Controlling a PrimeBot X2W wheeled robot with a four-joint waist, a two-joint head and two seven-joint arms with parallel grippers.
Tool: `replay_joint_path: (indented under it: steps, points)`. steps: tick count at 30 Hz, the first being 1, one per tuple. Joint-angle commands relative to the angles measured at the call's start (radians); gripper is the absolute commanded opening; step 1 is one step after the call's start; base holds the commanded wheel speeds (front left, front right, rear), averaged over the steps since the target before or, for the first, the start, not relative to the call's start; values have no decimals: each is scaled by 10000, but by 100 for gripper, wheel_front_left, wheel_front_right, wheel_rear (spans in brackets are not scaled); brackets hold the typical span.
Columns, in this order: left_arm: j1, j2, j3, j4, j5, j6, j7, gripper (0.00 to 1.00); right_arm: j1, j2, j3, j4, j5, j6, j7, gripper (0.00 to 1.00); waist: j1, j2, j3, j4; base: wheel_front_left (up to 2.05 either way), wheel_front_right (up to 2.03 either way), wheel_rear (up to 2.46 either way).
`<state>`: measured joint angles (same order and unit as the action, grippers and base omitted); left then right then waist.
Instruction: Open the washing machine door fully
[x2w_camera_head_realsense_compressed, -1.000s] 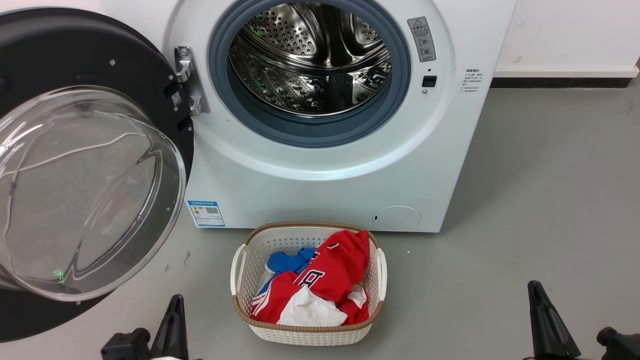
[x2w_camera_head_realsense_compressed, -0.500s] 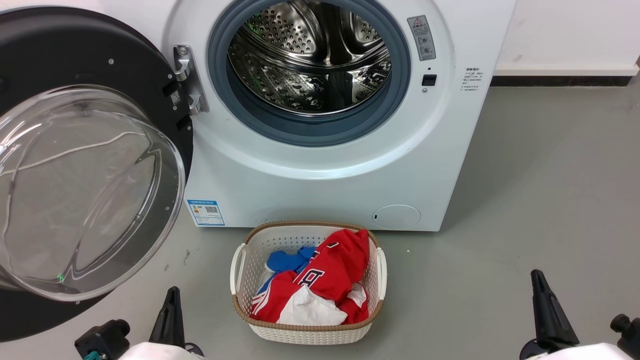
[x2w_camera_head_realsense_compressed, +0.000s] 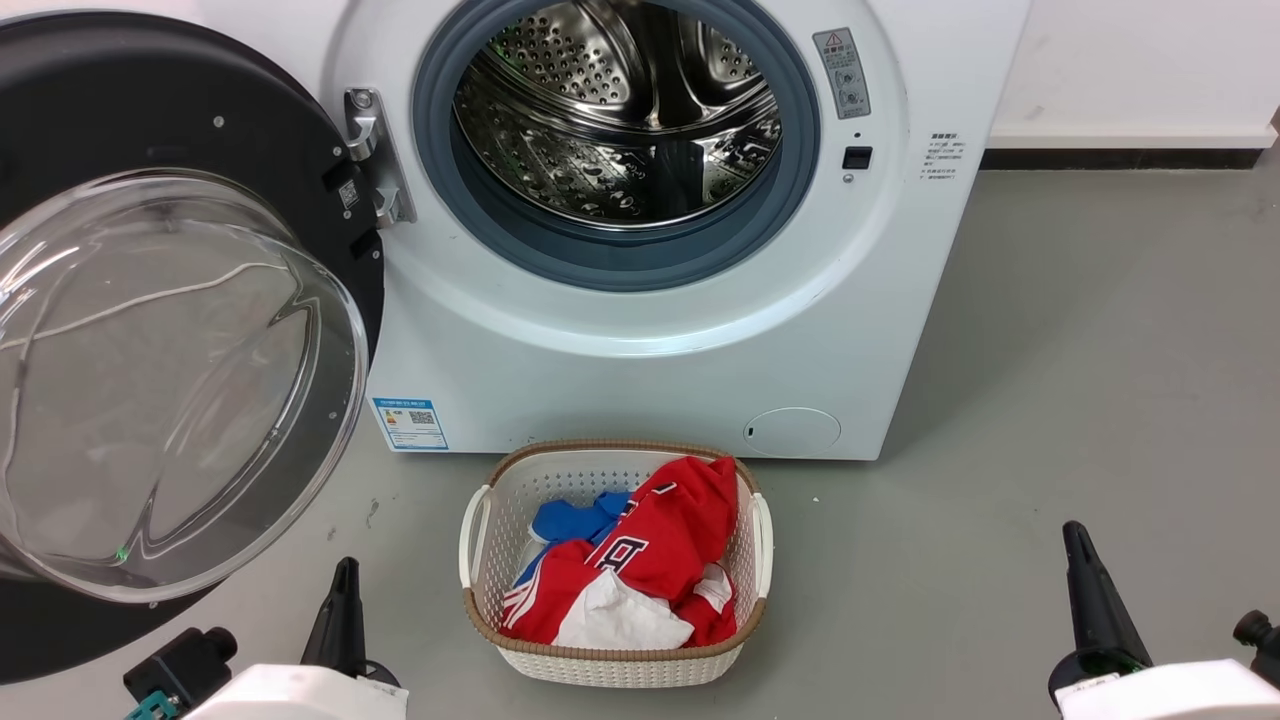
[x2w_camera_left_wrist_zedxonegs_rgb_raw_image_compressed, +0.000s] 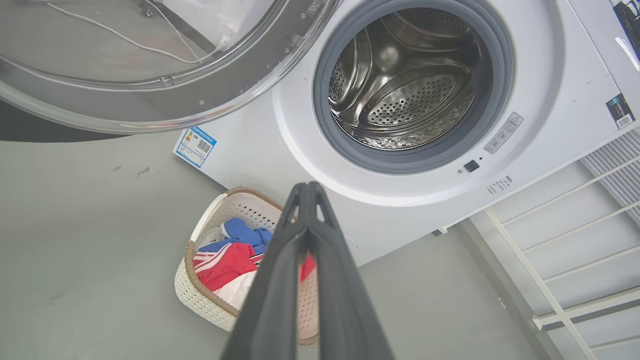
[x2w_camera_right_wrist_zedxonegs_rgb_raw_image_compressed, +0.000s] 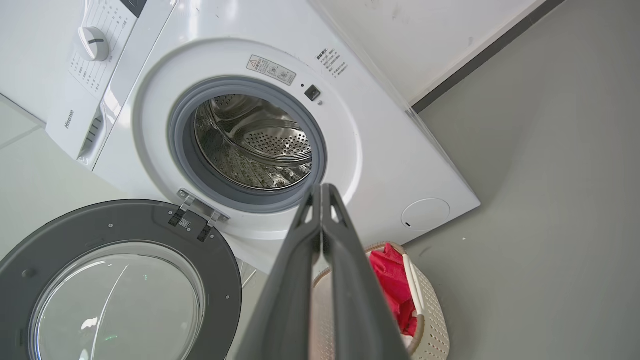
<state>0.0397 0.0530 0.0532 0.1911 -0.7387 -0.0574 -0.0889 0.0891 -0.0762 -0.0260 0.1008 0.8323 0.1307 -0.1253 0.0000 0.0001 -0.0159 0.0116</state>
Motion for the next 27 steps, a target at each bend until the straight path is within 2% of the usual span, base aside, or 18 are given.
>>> replay_joint_path:
  steps: [1, 27]
  points:
    - [-275, 25, 63, -76, -422, -66, 89, 0, -294, -91, -23, -35, 406, 1, 73, 0, 0, -1, 4, -2, 0, 0, 0]
    - [-806, 4, 298, 172, -3816, -346, 890, 0, -1008, -121, -152, 550, 3614, 2, 844, 0, 0, -1, 65, -39, 0, 0, 0]
